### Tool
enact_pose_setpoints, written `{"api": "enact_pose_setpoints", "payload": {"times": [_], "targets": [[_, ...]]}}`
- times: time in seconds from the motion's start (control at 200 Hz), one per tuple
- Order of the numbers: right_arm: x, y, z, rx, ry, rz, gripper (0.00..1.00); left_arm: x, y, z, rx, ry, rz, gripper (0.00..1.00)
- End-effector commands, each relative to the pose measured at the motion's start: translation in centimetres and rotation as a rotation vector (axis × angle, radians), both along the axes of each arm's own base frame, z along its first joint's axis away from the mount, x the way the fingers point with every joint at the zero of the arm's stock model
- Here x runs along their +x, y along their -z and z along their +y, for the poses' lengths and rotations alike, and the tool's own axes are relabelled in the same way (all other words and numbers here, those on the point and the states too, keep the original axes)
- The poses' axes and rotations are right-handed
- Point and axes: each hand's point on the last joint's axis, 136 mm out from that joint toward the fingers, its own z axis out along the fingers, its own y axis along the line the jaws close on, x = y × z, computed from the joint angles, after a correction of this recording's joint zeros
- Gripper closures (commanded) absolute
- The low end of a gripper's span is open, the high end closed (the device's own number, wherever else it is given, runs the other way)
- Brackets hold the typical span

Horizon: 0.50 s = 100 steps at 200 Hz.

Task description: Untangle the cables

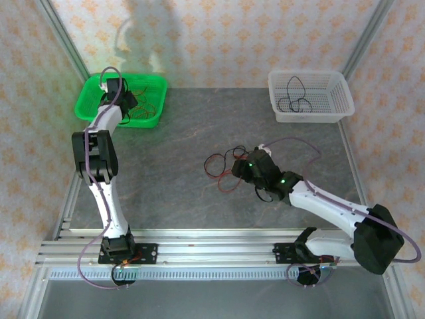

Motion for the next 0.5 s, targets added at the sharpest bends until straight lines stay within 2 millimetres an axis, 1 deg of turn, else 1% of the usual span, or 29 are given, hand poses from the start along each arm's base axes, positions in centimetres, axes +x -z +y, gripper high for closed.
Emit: {"api": "enact_pose_setpoints", "payload": {"times": [0.0,0.105,0.13,0.275,0.305,0.31,0.32,0.34,0.41,0.43,0.435,0.445,0.496], "targets": [[0.4,-0.1,0.7,-0.007,-0.018,-0.009,0.36,0.0,-4.3,0.2,0.029,-0.008,-0.057,0.25],[0.5,-0.2,0.9,-0.006,-0.027,-0.01,0.36,-0.3,-6.9,-0.2,0.031,0.001,-0.103,0.15],[0.6,-0.3,1.0,-0.005,-0.028,-0.012,0.36,-0.3,-7.4,-0.4,0.032,0.005,-0.111,0.14],[0.3,-1.2,1.1,0.022,-0.036,-0.024,0.36,-0.6,-10.4,-1.8,0.054,0.035,-0.138,0.14],[0.1,-1.0,1.1,0.023,-0.036,-0.018,0.36,-0.8,-11.0,-2.1,0.057,0.042,-0.144,0.14],[0.1,-0.9,1.0,0.023,-0.034,-0.017,0.36,-0.8,-11.1,-2.2,0.057,0.044,-0.145,0.14],[0.0,-1.6,1.0,0.038,-0.034,-0.033,0.36,-0.9,-11.4,-2.3,0.059,0.045,-0.149,0.14],[-0.2,-1.9,0.8,0.048,-0.031,-0.04,0.36,-1.0,-11.8,-2.6,0.06,0.05,-0.156,0.14],[-0.9,-2.3,0.2,0.07,-0.019,-0.051,0.36,-1.7,-13.5,-3.7,0.062,0.071,-0.191,0.14],[-1.1,-2.4,0.0,0.074,-0.015,-0.054,0.36,-1.7,-13.3,-4.0,0.06,0.078,-0.191,0.14],[-1.2,-2.5,-0.1,0.075,-0.014,-0.055,0.36,-1.9,-14.1,-4.2,0.061,0.08,-0.205,0.14],[-1.3,-2.6,-0.2,0.078,-0.013,-0.056,0.36,-2.2,-14.8,-4.3,0.063,0.082,-0.22,0.14],[-1.7,-2.8,-0.7,0.086,-0.004,-0.063,0.36,-2.6,-16.2,-5.3,0.062,0.101,-0.247,0.14]]}}
